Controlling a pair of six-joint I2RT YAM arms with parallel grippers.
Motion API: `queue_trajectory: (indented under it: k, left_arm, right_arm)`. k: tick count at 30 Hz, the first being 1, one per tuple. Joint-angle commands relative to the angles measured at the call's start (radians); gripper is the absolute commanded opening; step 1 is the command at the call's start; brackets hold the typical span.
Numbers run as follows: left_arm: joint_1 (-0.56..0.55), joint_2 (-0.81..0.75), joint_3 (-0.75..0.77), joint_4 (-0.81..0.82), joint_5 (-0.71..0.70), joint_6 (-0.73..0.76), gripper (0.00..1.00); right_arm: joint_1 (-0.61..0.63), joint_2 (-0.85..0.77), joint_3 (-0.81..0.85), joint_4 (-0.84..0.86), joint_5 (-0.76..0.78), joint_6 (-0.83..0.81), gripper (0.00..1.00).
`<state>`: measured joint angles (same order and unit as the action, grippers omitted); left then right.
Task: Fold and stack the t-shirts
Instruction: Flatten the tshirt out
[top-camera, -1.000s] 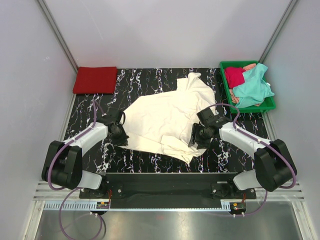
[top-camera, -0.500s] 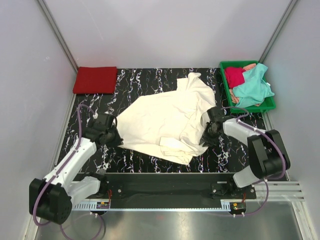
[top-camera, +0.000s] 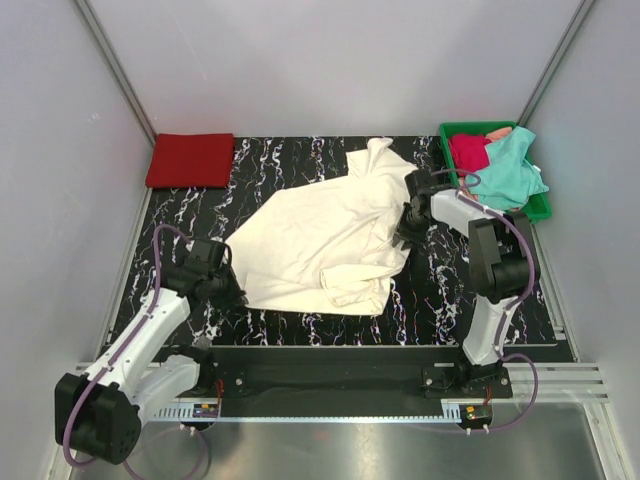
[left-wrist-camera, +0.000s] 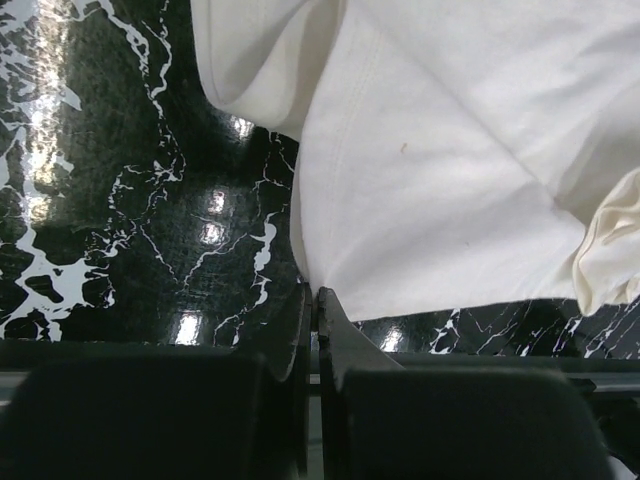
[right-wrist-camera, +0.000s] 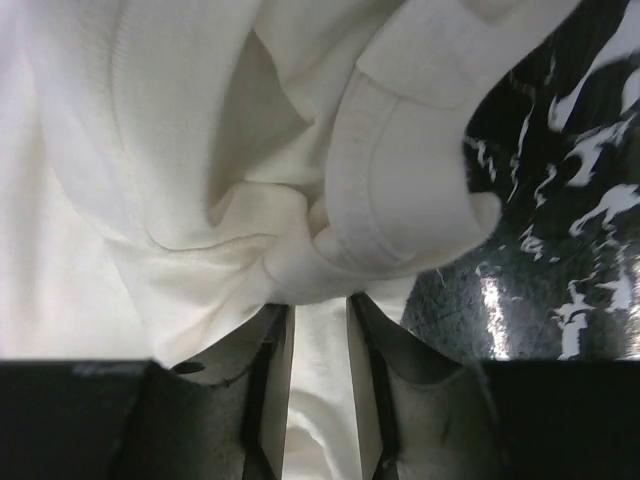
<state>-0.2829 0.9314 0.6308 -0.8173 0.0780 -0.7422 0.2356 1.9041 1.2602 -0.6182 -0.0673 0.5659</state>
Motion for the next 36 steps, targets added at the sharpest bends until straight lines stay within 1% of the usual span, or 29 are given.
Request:
queue_trajectory:
  k: [1,2,3,4,5,6,7,8,9,10,11,12,13,14,15,16,17,20,22,24,27,31,36]
  left_arm:
    - [-0.001,-0.002,-0.006,0.047,0.064,-0.006,0.00]
    - [-0.002,0.007,-0.011,0.055,0.075,-0.005,0.00]
    - [-0.002,0.013,-0.022,0.073,0.098,-0.005,0.00]
    - [-0.004,0.017,-0.028,0.079,0.104,-0.005,0.00]
    - [-0.007,0.023,-0.032,0.087,0.109,-0.006,0.00]
    - [-0.009,0.023,-0.046,0.101,0.112,-0.009,0.00]
    - [-0.010,0.021,-0.051,0.104,0.117,-0.011,0.00]
    - [-0.012,0.018,-0.057,0.107,0.117,-0.014,0.00]
    - [-0.012,0.015,-0.062,0.112,0.118,-0.017,0.00]
    - [-0.013,0.006,-0.063,0.116,0.121,-0.019,0.00]
    - [-0.013,0.003,-0.068,0.118,0.123,-0.023,0.00]
    - [-0.013,-0.002,-0.068,0.122,0.123,-0.023,0.00]
    - [-0.013,-0.005,-0.069,0.124,0.121,-0.025,0.00]
    - [-0.013,-0.005,-0.069,0.125,0.123,-0.026,0.00]
    - [-0.015,-0.006,-0.069,0.124,0.123,-0.028,0.00]
    - [-0.015,-0.009,-0.071,0.124,0.123,-0.028,0.00]
    - [-0.015,-0.012,-0.075,0.127,0.123,-0.037,0.00]
    - [-0.015,-0.023,-0.088,0.141,0.134,-0.052,0.00]
    - [-0.015,-0.023,-0.094,0.144,0.140,-0.054,0.00]
    - [-0.015,-0.020,-0.091,0.144,0.143,-0.051,0.00]
    - [-0.015,-0.013,-0.095,0.147,0.151,-0.039,0.00]
    - [-0.016,0.007,-0.102,0.165,0.180,-0.051,0.00]
    - [-0.015,0.015,-0.103,0.185,0.203,-0.054,0.00]
  right_arm:
    - [-0.007,0.021,0.161,-0.087,0.138,-0.101,0.35]
    - [-0.007,0.012,0.210,-0.118,0.155,-0.141,0.35]
    - [-0.007,-0.026,0.222,-0.165,0.194,-0.156,0.38]
    - [-0.007,-0.058,0.219,-0.179,0.202,-0.168,0.39]
    - [-0.007,-0.095,0.190,-0.186,0.198,-0.182,0.42]
    - [-0.007,-0.172,0.168,-0.202,0.170,-0.175,0.48]
    - [-0.004,-0.215,0.142,-0.204,0.137,-0.153,0.50]
    - [-0.001,-0.261,0.064,-0.175,0.024,-0.080,0.51]
    - [0.008,-0.354,0.012,-0.141,-0.042,-0.031,0.52]
    - [0.042,-0.399,-0.101,-0.097,-0.102,0.030,0.52]
    - [0.075,-0.443,-0.157,0.019,-0.193,0.163,0.52]
    - [0.115,-0.506,-0.209,0.091,-0.222,0.228,0.51]
    - [0.210,-0.529,-0.290,0.160,-0.233,0.337,0.50]
    - [0.258,-0.543,-0.315,0.222,-0.224,0.373,0.50]
    - [0.305,-0.545,-0.333,0.326,-0.200,0.400,0.50]
    - [0.351,-0.533,-0.363,0.374,-0.198,0.423,0.49]
    - [0.401,-0.521,-0.378,0.452,-0.201,0.487,0.50]
    - [0.456,-0.473,-0.441,0.572,-0.178,0.584,0.50]
    - [0.484,-0.448,-0.467,0.651,-0.132,0.609,0.50]
    - [0.502,-0.439,-0.484,0.705,-0.089,0.637,0.52]
    - [0.516,-0.416,-0.525,0.771,-0.066,0.683,0.56]
    - [0.541,-0.387,-0.580,0.822,-0.032,0.759,0.58]
    - [0.564,-0.389,-0.620,0.861,0.063,0.825,0.61]
